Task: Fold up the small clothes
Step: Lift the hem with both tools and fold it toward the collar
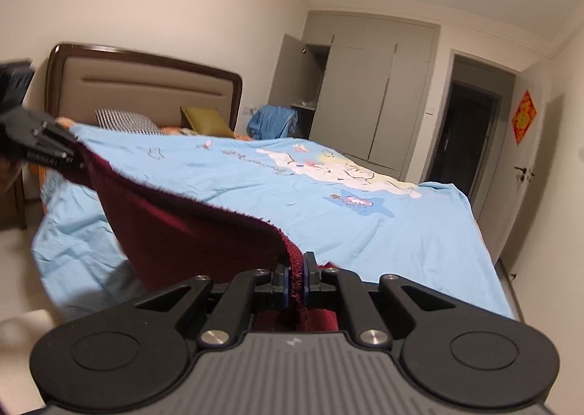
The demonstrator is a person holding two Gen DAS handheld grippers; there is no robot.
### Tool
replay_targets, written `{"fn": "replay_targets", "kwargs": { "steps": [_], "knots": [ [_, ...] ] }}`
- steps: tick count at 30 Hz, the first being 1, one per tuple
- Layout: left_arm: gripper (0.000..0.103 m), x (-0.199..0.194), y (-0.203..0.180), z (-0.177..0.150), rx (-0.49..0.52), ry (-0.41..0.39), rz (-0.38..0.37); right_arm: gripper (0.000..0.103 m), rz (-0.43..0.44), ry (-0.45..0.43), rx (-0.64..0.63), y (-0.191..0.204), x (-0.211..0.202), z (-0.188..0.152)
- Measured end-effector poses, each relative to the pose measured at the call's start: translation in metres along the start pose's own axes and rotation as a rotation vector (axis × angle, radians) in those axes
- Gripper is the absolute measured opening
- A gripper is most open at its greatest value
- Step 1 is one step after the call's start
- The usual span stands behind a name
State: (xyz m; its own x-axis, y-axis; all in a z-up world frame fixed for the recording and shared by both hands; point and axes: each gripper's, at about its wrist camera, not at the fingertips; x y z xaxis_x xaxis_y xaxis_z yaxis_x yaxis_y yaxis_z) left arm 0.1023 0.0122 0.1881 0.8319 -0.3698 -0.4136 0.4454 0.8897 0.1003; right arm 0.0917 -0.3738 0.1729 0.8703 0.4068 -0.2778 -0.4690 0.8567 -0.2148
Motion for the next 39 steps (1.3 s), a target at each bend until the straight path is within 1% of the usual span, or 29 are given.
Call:
{"fn": "replay_targets", "kwargs": {
  "steps": [3,5,7,8,11,14,17,20,25,28,31,33,34,35,36,37,39],
  "knots": [
    [0.005,0.05,0.03,0.024,-0.033,0.101,0.003,0.009,-0.008,0.049,-0.036,-0.018,0.049,0.014],
    [0.006,0.084,0.05,0.034,-0.069,0.151,0.003,0.009,-0.011,0.079,-0.037,-0.03,0.083,0.019],
    [0.006,0.119,0.064,0.04,-0.074,0.195,0.024,0.009,-0.021,0.107,-0.041,-0.04,0.117,0.021],
    [0.006,0.136,0.071,0.041,-0.079,0.218,0.037,0.009,-0.026,0.123,-0.037,-0.045,0.133,0.021],
    [0.007,0.182,0.09,0.038,-0.114,0.291,0.038,0.01,-0.024,0.177,-0.008,-0.059,0.179,0.016],
    [0.007,0.223,0.104,0.025,-0.159,0.359,0.038,0.01,-0.012,0.234,0.018,-0.068,0.219,0.006],
    [0.007,0.253,0.115,0.015,-0.196,0.4,0.036,0.01,-0.007,0.274,0.031,-0.075,0.248,-0.009],
    [0.006,0.273,0.122,0.01,-0.224,0.418,0.039,0.01,-0.009,0.298,0.053,-0.08,0.272,-0.022],
    [0.007,0.303,0.129,0.004,-0.247,0.439,0.049,0.011,-0.022,0.332,0.1,-0.091,0.303,-0.042],
    [0.008,0.317,0.132,-0.003,-0.274,0.457,0.047,0.011,-0.022,0.35,0.13,-0.095,0.314,-0.053],
    [0.014,0.322,0.135,-0.011,-0.3,0.457,0.042,0.011,-0.018,0.363,0.145,-0.096,0.319,-0.063],
    [0.024,0.321,0.137,-0.014,-0.31,0.442,0.036,0.015,-0.019,0.364,0.154,-0.097,0.32,-0.069],
    [0.036,0.319,0.139,-0.015,-0.319,0.427,0.033,0.016,-0.02,0.361,0.16,-0.098,0.32,-0.071],
    [0.051,0.316,0.141,-0.016,-0.329,0.407,0.032,0.024,-0.022,0.357,0.166,-0.099,0.32,-0.073],
    [0.059,0.313,0.143,-0.016,-0.336,0.39,0.036,0.032,-0.03,0.352,0.174,-0.1,0.319,-0.074],
    [0.069,0.311,0.146,-0.016,-0.341,0.376,0.045,0.037,-0.039,0.347,0.182,-0.101,0.318,-0.075],
    [0.071,0.305,0.151,-0.016,-0.342,0.346,0.06,0.059,-0.065,0.335,0.194,-0.104,0.317,-0.078]
  ]
}}
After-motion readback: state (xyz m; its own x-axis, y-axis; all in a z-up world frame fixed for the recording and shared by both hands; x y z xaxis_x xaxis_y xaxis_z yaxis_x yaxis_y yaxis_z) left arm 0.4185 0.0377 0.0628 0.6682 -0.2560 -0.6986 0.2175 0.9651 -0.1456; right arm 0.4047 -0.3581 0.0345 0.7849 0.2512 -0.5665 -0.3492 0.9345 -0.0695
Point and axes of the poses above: each gripper's, at about its wrist camera, not at the fingertips, and x roughly the way its jaws point, y to its left, z to its top, and after that the axes turned 2 degrees about -y, right-handed
